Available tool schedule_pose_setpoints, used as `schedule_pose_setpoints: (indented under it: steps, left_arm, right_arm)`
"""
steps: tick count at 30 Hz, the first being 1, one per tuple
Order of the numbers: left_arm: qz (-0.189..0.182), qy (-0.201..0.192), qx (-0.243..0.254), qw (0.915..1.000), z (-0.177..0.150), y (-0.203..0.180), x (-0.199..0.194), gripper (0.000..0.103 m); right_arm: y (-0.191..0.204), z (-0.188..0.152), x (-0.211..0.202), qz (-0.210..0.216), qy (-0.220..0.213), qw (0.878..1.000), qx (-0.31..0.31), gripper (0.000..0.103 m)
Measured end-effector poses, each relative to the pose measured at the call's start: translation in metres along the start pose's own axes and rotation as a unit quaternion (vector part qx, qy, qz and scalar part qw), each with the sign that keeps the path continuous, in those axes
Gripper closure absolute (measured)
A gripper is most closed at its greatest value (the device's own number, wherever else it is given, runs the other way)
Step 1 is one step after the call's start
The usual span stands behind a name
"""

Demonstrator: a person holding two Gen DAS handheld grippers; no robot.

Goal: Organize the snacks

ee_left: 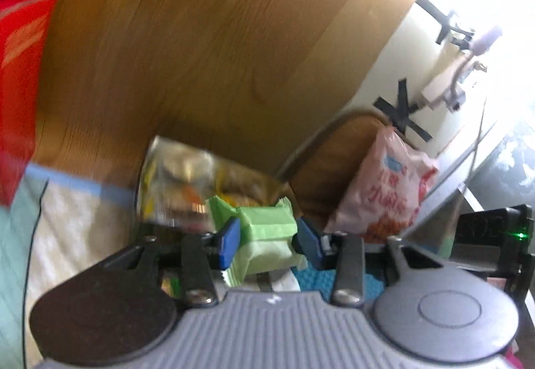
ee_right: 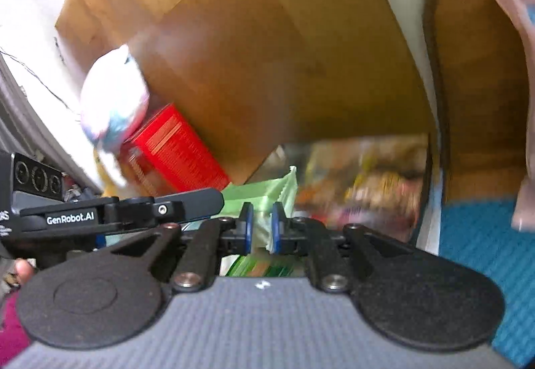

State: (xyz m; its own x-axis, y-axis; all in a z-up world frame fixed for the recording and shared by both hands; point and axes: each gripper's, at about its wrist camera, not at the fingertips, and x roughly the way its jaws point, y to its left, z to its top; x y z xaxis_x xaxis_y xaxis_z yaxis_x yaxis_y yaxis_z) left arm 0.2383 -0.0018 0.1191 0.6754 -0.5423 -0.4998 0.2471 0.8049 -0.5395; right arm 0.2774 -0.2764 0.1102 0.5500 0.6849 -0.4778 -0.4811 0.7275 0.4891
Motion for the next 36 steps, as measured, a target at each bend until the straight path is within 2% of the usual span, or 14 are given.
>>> schedule_pose_setpoints:
  steps: [3, 5, 7, 8, 11, 15, 18, 21, 26, 29, 31, 32, 34, 36]
  left_arm:
    - [0.012, 0.007, 0.005, 0.9999, 0.015, 0.008, 0.019, 0.065]
    - [0.025, 0.015, 0.011, 0.9995, 0.019, 0.012, 0.039, 0.064]
    - [0.034, 0.025, 0.023, 0.9988, 0.021, 0.015, 0.056, 0.057]
    - [0.041, 0.029, 0.029, 0.9983, 0.021, 0.016, 0.060, 0.057]
    - [0.046, 0.021, 0.047, 0.9976, 0.017, 0.023, 0.046, 0.057]
    - [0.067, 0.026, 0.060, 0.9956, -0.004, 0.044, 0.007, 0.048]
    - [0.079, 0.058, 0.036, 0.9945, -0.022, 0.068, -0.007, 0.046]
    - [0.076, 0.076, 0.005, 0.9942, -0.036, 0.087, -0.012, 0.046]
    - [0.081, 0.086, -0.008, 0.9930, -0.048, 0.092, -0.005, 0.046]
    - [0.084, 0.097, -0.001, 0.9917, -0.053, 0.089, 0.008, 0.043]
    - [0.070, 0.110, -0.010, 0.9915, -0.059, 0.095, 0.013, 0.048]
    - [0.072, 0.097, -0.005, 0.9927, -0.062, 0.093, 0.014, 0.051]
    - [0.075, 0.099, 0.000, 0.9922, -0.063, 0.088, 0.017, 0.061]
    - [0.072, 0.094, -0.006, 0.9929, -0.061, 0.081, 0.011, 0.062]
  right_arm:
    - [-0.008, 0.004, 0.020, -0.027, -0.008, 0.999, -0.025, 0.089]
    - [-0.011, 0.000, 0.032, -0.059, -0.018, 0.996, -0.063, 0.084]
    - [-0.014, -0.006, 0.037, -0.104, -0.020, 0.991, -0.080, 0.070]
    - [-0.015, -0.009, 0.032, -0.112, -0.027, 0.991, -0.073, 0.070]
    - [-0.013, -0.021, 0.004, -0.064, -0.034, 0.996, -0.057, 0.070]
    - [0.010, -0.052, 0.001, -0.019, 0.047, 0.995, -0.087, 0.067]
    - [0.034, -0.083, 0.022, -0.033, 0.111, 0.980, -0.161, 0.062]
    - [0.057, -0.102, 0.047, -0.056, 0.140, 0.963, -0.223, 0.062]
    - [0.063, -0.108, 0.071, -0.078, 0.150, 0.951, -0.258, 0.062]
    - [0.059, -0.109, 0.078, -0.077, 0.149, 0.954, -0.249, 0.062]
    - [0.063, -0.107, 0.084, -0.078, 0.144, 0.957, -0.239, 0.069]
    - [0.064, -0.107, 0.084, -0.082, 0.141, 0.958, -0.234, 0.071]
    - [0.067, -0.106, 0.077, -0.092, 0.134, 0.960, -0.226, 0.071]
    - [0.079, -0.107, 0.058, -0.098, 0.110, 0.960, -0.236, 0.071]
